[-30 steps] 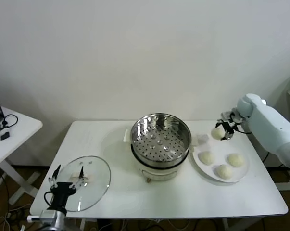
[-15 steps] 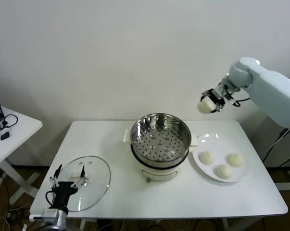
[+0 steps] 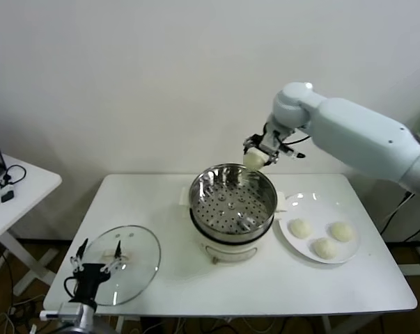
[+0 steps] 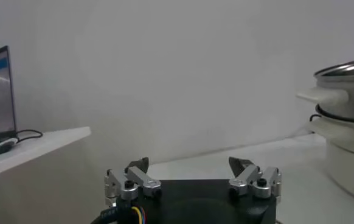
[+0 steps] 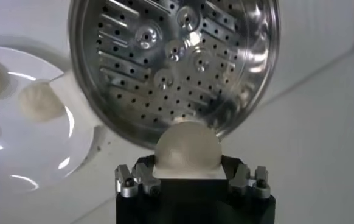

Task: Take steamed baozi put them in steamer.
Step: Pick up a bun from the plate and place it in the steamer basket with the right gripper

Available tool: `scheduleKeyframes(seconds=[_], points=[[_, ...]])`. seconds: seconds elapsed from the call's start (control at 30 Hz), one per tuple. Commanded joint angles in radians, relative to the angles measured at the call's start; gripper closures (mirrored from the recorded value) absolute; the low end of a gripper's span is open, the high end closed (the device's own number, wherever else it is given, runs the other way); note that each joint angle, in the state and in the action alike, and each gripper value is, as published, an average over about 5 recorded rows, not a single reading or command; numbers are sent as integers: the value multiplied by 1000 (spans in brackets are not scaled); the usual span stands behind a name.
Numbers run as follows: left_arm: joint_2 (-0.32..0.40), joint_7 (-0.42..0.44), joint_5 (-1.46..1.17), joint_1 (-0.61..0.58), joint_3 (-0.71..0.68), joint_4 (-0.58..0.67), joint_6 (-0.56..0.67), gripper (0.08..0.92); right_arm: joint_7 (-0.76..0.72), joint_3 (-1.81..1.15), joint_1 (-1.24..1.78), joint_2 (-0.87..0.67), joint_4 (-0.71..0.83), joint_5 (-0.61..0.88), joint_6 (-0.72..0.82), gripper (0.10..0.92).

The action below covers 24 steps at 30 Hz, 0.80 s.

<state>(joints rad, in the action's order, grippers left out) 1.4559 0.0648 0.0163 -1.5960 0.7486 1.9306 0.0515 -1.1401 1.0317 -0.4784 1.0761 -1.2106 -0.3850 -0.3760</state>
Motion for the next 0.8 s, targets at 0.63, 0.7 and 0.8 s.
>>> scheduleKeyframes(seconds=[0.63, 0.7, 0.8], points=[[-3, 1, -3, -17, 7, -2, 2, 177, 18, -14, 191, 202, 155, -314, -100, 297], [-2, 1, -3, -17, 7, -3, 2, 177, 19, -14, 193, 203, 155, -318, -101, 296], [-2, 1, -3, -17, 6, -4, 2, 177, 23, -14, 194, 204, 154, -322, -104, 296]])
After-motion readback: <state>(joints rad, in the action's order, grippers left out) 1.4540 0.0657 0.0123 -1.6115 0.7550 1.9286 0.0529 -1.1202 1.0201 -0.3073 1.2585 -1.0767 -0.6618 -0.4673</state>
